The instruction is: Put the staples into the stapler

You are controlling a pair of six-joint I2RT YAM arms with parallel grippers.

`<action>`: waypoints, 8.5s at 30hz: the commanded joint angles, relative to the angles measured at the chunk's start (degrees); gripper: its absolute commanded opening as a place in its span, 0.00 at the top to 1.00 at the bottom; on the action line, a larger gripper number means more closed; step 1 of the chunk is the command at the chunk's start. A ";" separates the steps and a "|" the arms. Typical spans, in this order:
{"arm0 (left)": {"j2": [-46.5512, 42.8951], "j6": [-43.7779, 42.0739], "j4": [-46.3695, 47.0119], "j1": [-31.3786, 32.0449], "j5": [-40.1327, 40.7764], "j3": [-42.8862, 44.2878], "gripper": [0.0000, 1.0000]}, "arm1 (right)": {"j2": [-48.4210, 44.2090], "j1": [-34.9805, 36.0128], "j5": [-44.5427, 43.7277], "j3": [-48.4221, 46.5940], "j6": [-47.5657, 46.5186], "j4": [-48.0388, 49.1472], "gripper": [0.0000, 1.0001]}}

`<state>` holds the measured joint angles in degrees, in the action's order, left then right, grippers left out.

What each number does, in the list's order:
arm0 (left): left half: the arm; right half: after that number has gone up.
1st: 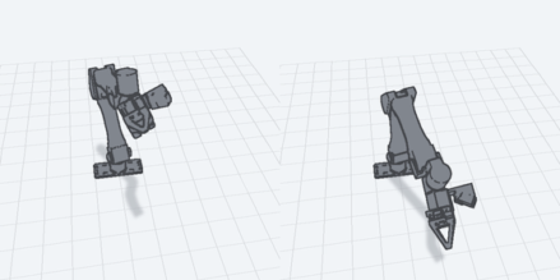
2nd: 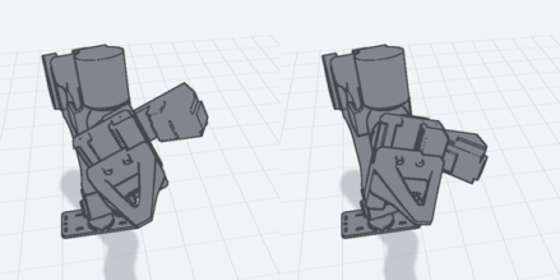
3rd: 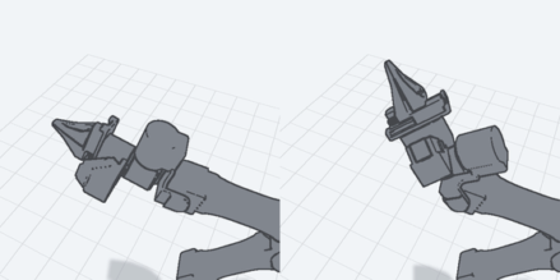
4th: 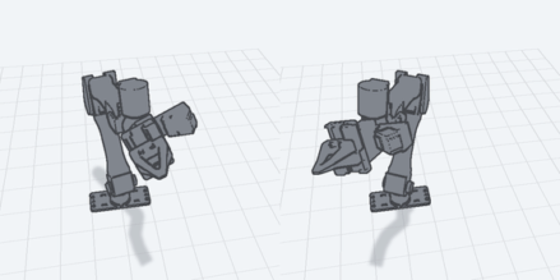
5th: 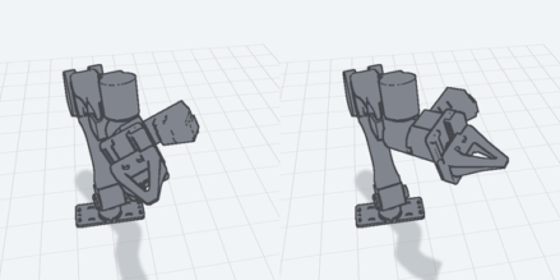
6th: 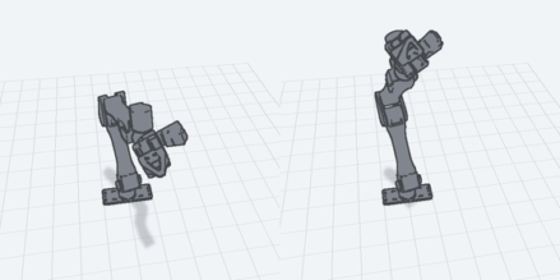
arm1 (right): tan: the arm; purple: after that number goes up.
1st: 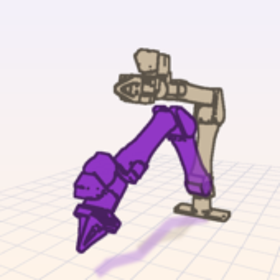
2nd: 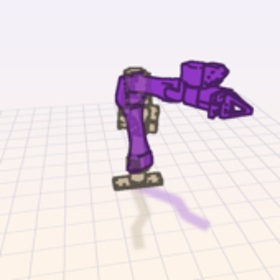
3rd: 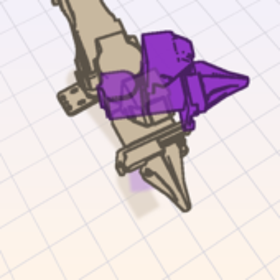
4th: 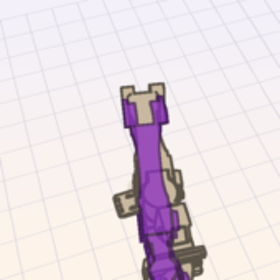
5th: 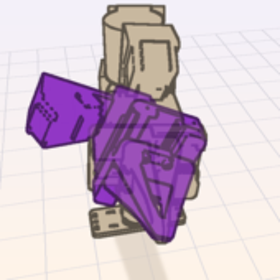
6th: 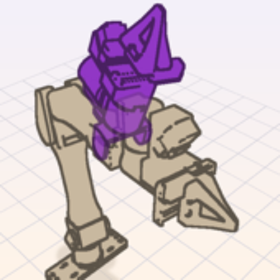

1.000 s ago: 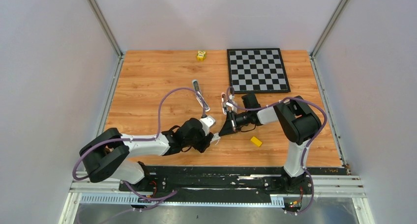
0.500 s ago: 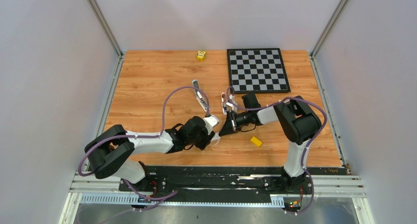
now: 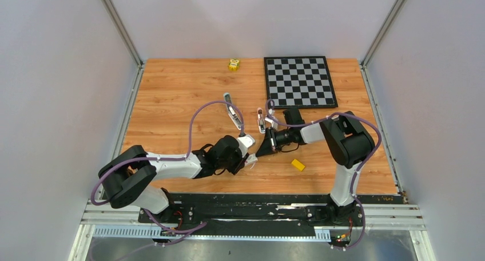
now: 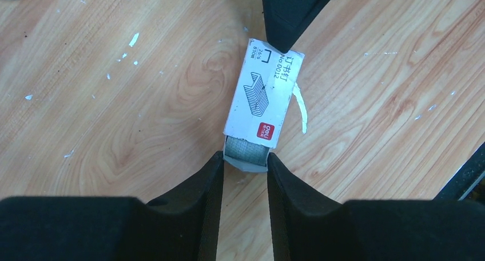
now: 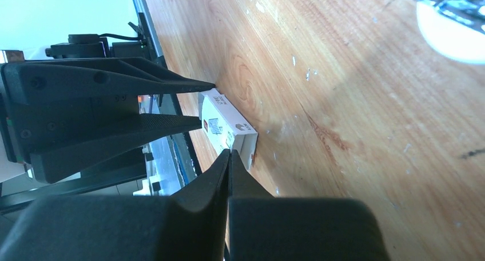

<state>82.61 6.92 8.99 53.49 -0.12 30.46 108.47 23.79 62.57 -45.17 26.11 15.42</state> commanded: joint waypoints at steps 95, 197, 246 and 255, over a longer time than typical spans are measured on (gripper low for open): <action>5.11 16.77 -14.23 6.40 11.41 9.17 0.48 | -11.38 3.09 -17.69 -1.35 -4.82 -12.88 0.70; 7.72 -8.96 -4.53 2.05 0.83 8.59 0.43 | -12.96 5.90 -21.96 -6.96 -18.13 -24.31 0.65; 7.03 -4.79 -2.71 2.12 2.49 6.09 0.61 | -7.01 11.52 -29.95 -11.25 -13.59 -25.09 1.00; 5.16 -3.63 -5.32 2.07 3.06 5.23 0.61 | -7.85 11.43 -31.26 -11.40 -15.36 -26.76 1.00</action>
<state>89.12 2.55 7.79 55.68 2.13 37.23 101.03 34.15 33.76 -55.37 12.91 -8.71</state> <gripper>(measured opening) 0.391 0.006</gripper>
